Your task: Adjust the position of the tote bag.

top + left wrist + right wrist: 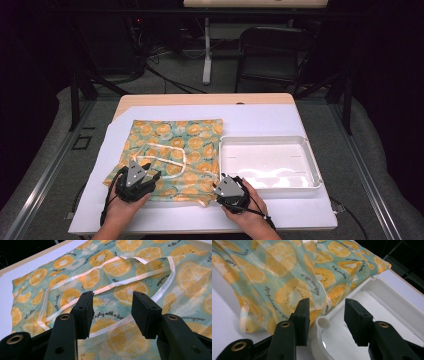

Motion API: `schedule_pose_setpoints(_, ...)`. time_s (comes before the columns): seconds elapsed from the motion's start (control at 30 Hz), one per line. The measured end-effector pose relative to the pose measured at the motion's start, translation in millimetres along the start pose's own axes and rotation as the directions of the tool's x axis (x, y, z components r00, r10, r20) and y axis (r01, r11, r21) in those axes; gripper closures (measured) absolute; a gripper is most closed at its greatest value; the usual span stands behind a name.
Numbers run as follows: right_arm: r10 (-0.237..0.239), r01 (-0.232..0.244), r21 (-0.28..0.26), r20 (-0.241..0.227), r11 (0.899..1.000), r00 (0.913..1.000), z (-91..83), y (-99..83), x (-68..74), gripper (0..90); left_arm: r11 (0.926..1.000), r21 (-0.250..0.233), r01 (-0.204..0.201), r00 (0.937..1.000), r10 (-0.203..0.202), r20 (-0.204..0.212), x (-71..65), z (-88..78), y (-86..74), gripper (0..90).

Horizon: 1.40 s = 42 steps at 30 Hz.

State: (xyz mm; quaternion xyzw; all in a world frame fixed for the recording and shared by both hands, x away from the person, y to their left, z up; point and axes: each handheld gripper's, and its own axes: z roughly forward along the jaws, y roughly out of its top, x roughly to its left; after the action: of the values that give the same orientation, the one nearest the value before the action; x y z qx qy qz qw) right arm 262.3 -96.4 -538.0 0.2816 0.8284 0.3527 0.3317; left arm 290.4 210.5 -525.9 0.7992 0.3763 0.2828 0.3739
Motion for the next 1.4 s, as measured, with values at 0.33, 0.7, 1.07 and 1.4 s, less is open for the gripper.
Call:
schedule_pose_setpoints(0.33, -0.012, 0.012, -0.015, -0.005, 1.0, 0.9999, 0.0, 2.2, 1.7, 55.9, 1.0, 0.002, -0.002, 1.0, 0.002, -0.006, -0.9, -2.4, -1.4, 51.9)
schedule_pose_setpoints(0.7, -0.054, 0.053, -0.031, -0.045, 0.998, 0.9975, 8.0, 10.5, 8.4, 56.4, 1.0, 0.002, 0.004, 0.9991, -0.004, -0.043, 1.0, -15.9, -10.5, 51.8)
schedule_pose_setpoints(1.07, -0.123, 0.114, -0.075, -0.119, 0.991, 0.9853, 13.8, 21.5, 25.2, 56.9, 0.9996, 0.013, 0.024, 0.9961, -0.023, -0.085, 5.0, -28.4, -19.8, 51.8)
schedule_pose_setpoints(1.4, -0.201, 0.182, -0.115, -0.186, 0.977, 0.9617, 13.3, 26.2, 46.5, 58.5, 0.9993, 0.014, 0.035, 0.9948, -0.034, -0.097, 6.5, -33.0, -23.1, 51.7)
